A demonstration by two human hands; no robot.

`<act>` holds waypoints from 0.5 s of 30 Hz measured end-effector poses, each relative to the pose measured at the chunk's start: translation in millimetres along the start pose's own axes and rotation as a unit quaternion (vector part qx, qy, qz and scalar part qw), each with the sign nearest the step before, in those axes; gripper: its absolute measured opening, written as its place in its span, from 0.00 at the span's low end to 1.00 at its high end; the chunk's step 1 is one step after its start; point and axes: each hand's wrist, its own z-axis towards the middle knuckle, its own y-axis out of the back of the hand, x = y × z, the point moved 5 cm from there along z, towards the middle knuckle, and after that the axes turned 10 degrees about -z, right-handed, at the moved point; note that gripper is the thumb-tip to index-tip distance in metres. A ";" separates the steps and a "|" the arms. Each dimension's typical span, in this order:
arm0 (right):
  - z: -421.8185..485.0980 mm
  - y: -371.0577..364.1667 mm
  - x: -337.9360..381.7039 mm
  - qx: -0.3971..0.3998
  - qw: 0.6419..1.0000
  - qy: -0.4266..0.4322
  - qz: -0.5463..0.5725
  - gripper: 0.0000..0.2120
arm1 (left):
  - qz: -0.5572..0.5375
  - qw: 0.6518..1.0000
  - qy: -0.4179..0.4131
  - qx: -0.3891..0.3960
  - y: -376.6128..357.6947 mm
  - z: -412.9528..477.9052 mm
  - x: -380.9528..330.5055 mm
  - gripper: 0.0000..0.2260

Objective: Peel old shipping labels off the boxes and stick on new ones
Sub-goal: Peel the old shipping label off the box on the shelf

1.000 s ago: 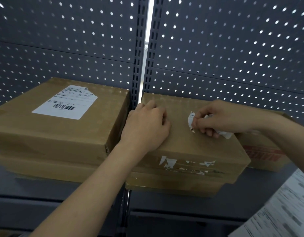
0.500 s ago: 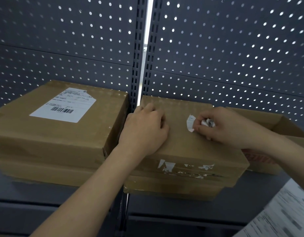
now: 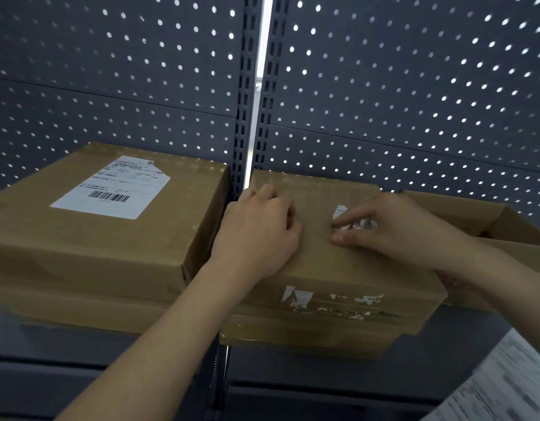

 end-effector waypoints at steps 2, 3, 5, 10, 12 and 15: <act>1.7 -0.1 -0.1 -0.024 1.000 0.001 -0.003 0.04 | -0.002 1.000 0.001 0.004 -0.4 0.0 0.0 0.14; 2.5 -0.7 -3.1 -0.034 0.999 -0.007 -0.006 0.04 | -0.002 1.000 0.001 0.007 -0.6 -0.1 0.1 0.14; 3.4 -1.2 -11.0 -0.049 0.998 -0.033 0.003 0.06 | -0.004 1.000 0.003 0.008 -0.3 -0.5 0.2 0.14; 6.1 -2.0 -25.4 -0.078 0.994 -0.076 0.032 0.10 | 0.000 1.000 0.000 0.007 -0.6 -0.6 -1.0 0.13; 7.0 -3.2 -25.4 -0.073 0.993 -0.082 0.037 0.10 | -0.001 1.000 0.000 0.003 -0.3 -0.6 -0.9 0.13; 9.7 -0.8 -24.4 -0.049 0.989 -0.097 0.105 0.09 | 0.000 1.000 -0.001 0.000 -0.1 -0.8 -0.6 0.13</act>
